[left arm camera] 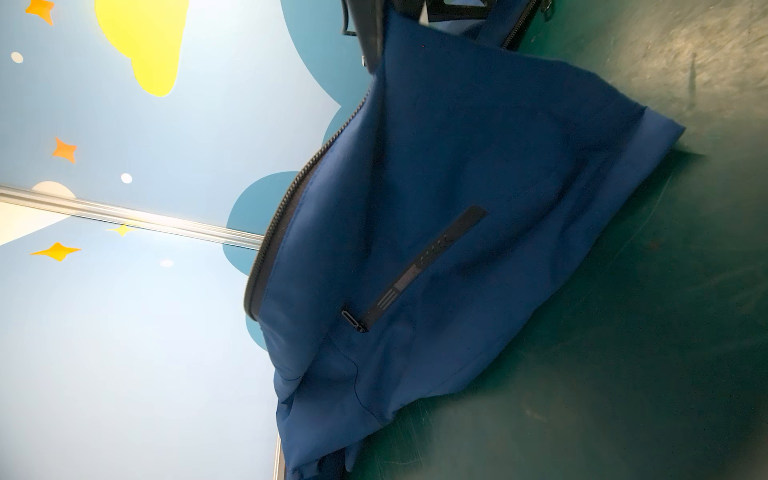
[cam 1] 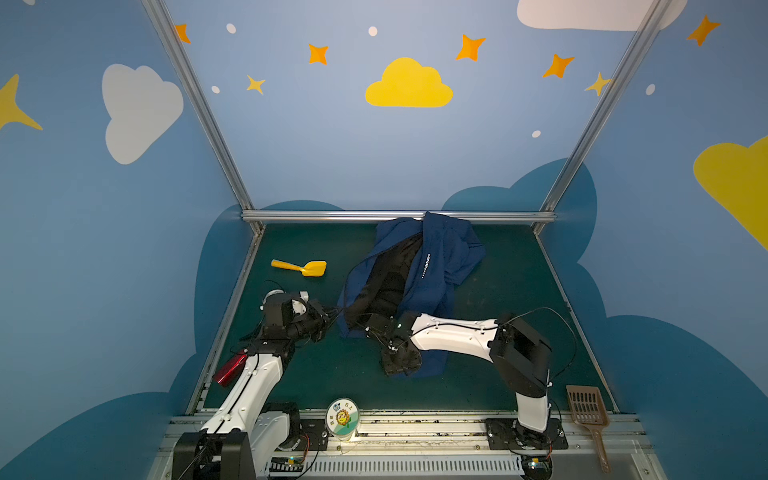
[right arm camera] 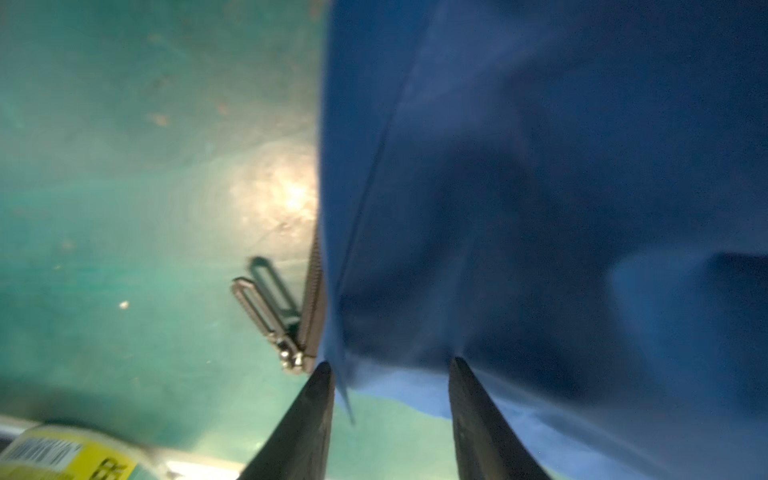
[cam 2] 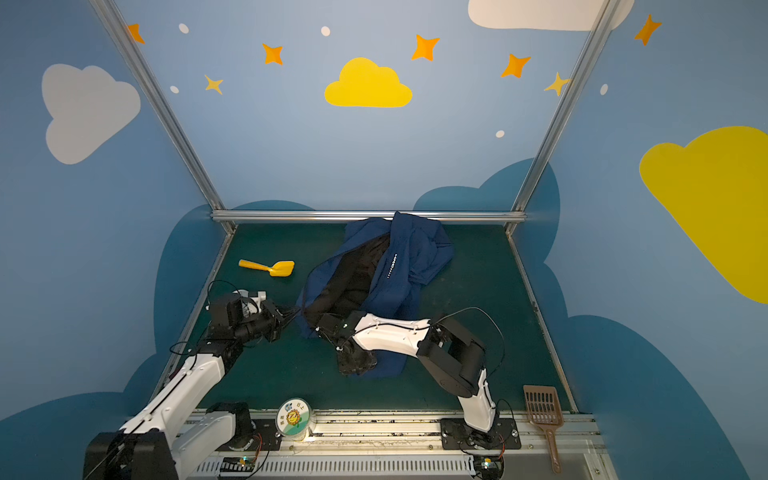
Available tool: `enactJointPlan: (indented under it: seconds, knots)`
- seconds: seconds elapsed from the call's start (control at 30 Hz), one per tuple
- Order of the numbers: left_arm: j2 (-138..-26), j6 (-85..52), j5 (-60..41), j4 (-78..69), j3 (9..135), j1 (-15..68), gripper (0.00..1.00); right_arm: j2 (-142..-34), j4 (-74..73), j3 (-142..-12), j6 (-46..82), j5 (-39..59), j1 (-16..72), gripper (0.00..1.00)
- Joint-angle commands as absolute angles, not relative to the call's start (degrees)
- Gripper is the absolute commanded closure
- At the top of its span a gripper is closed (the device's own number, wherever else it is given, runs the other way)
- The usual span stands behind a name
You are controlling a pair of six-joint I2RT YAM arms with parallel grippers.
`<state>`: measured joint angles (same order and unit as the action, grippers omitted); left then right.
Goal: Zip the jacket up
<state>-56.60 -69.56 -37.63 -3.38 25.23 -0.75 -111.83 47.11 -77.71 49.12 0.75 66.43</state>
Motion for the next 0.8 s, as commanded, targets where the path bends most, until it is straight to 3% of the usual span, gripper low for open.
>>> enactJointPlan:
  seconds: [0.0,0.3,0.63,0.77]
  knots:
    - [-56.35,-68.16,-38.41,-2.38,24.42,-0.97,0.97,-112.79,47.2,-77.22,48.94,3.04,65.93,0.55]
    - [-55.74,-67.94,-38.06,-2.29,23.49,-1.04,0.97,-117.4,48.33,-76.23,49.01,5.27,64.17,0.61]
    - [-54.24,-67.85,-38.46,-1.67,22.96,-1.05,0.97,-115.31,43.63,-74.43,45.06,6.73,63.32,1.0]
    - [-53.82,-69.4,-40.87,-4.97,22.12,-0.79,0.97,-105.99,36.48,-69.11,44.32,6.8,63.05,1.0]
